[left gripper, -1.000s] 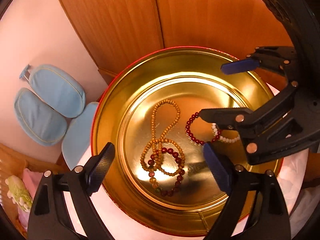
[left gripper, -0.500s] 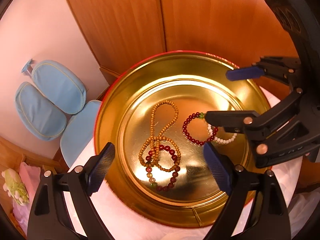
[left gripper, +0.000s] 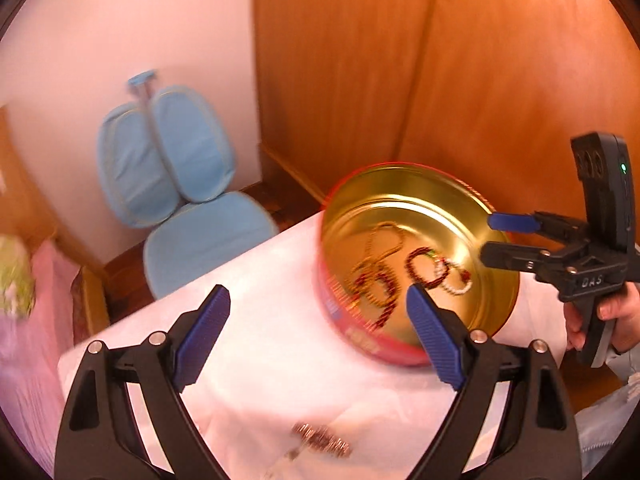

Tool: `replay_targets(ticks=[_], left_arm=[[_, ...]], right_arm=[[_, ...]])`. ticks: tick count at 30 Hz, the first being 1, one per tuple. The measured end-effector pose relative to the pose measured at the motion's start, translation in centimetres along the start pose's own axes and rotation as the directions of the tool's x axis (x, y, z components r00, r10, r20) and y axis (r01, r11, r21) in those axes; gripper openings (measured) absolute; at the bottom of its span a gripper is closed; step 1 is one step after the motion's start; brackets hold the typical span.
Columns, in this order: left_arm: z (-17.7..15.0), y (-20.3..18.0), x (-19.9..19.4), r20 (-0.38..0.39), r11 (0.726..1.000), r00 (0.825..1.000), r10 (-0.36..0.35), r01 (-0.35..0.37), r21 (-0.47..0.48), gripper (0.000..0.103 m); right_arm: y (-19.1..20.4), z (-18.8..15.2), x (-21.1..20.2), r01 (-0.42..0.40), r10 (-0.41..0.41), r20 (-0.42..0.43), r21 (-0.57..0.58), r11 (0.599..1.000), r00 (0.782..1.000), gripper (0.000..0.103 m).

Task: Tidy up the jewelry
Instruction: 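Withdraw both open tools from the tin toward the watch, then grasp the rose-gold watch with the right tool while the left grasps a small silver earring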

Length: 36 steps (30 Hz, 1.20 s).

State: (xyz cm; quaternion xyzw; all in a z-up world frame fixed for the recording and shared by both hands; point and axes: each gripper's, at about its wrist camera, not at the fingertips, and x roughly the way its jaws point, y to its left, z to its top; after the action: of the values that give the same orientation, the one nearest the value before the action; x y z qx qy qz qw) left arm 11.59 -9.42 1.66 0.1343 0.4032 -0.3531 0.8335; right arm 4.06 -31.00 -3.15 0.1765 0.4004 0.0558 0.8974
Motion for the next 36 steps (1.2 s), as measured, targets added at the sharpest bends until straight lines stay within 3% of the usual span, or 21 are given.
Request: replay_targets(ticks=[7,14,19,23,28,33,36], left_arm=[[-4.5,3.3,-2.8,-0.029,0.992,0.996,0.084,-0.086,-0.092,0.087],[-10.3,4.5,-3.2,-0.081,0.993,0.994,0.071,-0.078,-0.089,0.087],[-14.0,4.2,-2.4,-0.097,0.998,0.995,0.033,-0.039,-0.056,0.087],[-16.6,3.6,-0.6,-0.127,0.998,0.99,0.056,-0.055,0.012,0.087],[-18.9,3.7,1.2,-0.139,0.997,0.988,0.066,-0.058,0.055,0.087],[-19.4,4.7,1.5,-0.092,0.996,0.992,0.082,-0.084,-0.021,0.087],[-19.7,4.0,1.9,-0.086,0.996,0.992,0.088,-0.086,0.018,0.087]], right_arm=[[5.3,-0.7,0.8,-0.119,0.117,-0.023,-0.133,0.984,0.993,0.093],[11.1,-2.1,3.0,-0.241,0.208,-0.141,-0.285,0.928,0.968,0.093],[14.4,-4.3,4.8,-0.298,0.218,-0.24,-0.38,0.876,0.946,0.093],[16.1,-6.8,7.4,-0.296,0.156,-0.325,-0.44,0.848,0.933,0.093],[15.6,-8.8,10.5,-0.229,0.068,-0.364,-0.422,0.877,0.929,0.093],[15.5,-11.0,12.1,-0.19,0.0,-0.372,-0.473,0.86,0.928,0.092],[15.2,-11.6,12.9,-0.183,-0.018,-0.382,-0.483,0.856,0.924,0.089]])
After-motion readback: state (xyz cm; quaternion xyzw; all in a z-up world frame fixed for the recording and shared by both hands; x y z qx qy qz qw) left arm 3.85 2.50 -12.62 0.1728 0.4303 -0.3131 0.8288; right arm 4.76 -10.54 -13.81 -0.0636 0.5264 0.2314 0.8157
